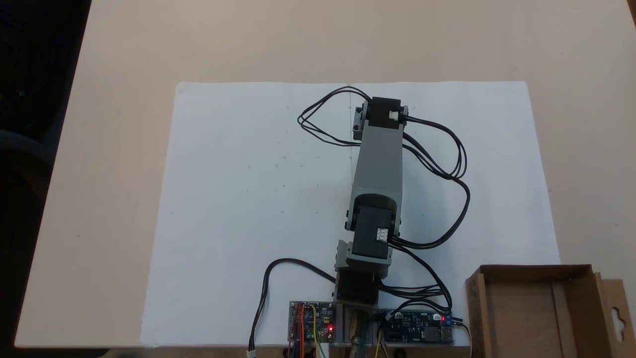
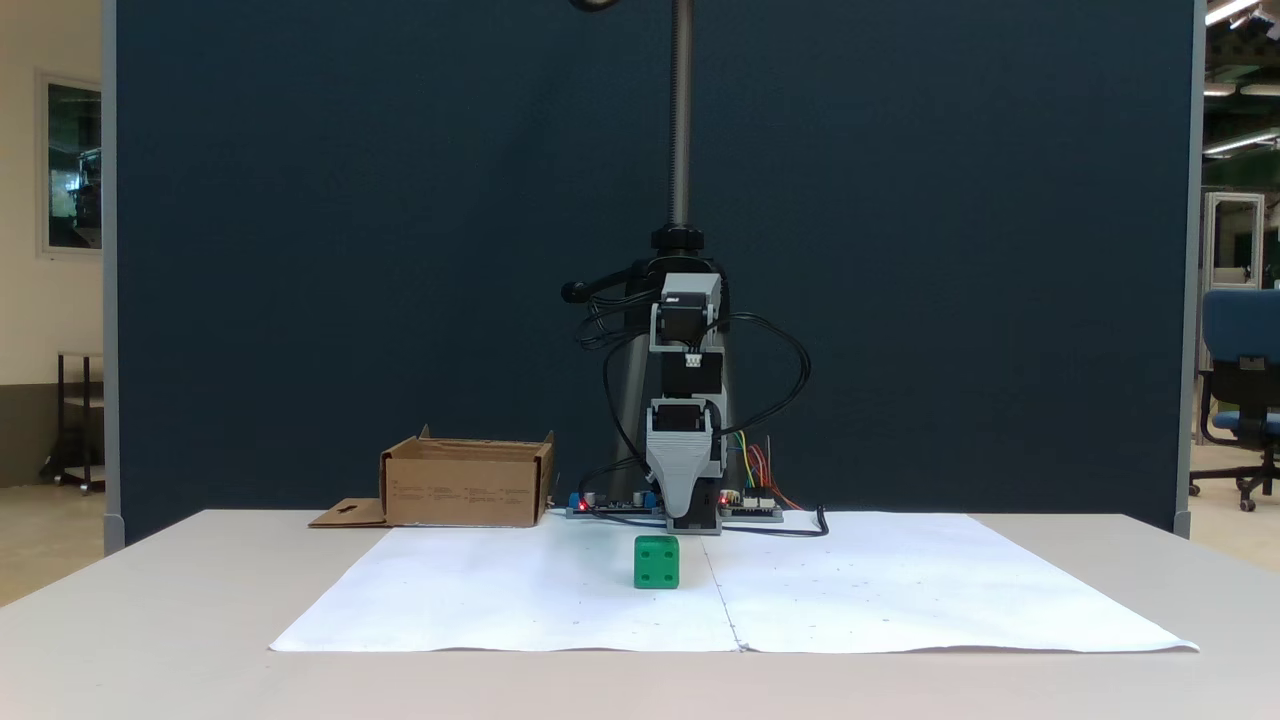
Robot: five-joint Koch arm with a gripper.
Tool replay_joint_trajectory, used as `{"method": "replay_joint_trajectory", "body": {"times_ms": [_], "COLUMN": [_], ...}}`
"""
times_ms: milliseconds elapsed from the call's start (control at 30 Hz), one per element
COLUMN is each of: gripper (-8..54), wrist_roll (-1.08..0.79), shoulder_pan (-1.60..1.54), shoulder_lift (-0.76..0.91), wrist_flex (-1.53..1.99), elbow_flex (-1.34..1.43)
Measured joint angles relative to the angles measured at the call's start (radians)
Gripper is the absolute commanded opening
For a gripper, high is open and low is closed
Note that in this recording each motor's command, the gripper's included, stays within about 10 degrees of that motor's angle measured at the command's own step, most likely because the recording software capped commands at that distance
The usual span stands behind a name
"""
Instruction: Grasp a green dice and put it in the bin.
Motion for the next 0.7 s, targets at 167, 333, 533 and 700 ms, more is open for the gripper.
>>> {"method": "replay_joint_trajectory", "body": {"times_ms": [167, 333, 533, 700], "gripper": [43.1, 43.1, 43.1, 43.1], "wrist_roll": [0.0, 0.0, 0.0, 0.0], "shoulder_pan": [0.0, 0.0, 0.0, 0.0], "shoulder_lift": [-0.044, -0.08, -0.11, -0.133], "wrist_flex": [-0.006, -0.017, -0.028, -0.043], "elbow_flex": [0.0, -0.009, -0.012, -0.017]}}
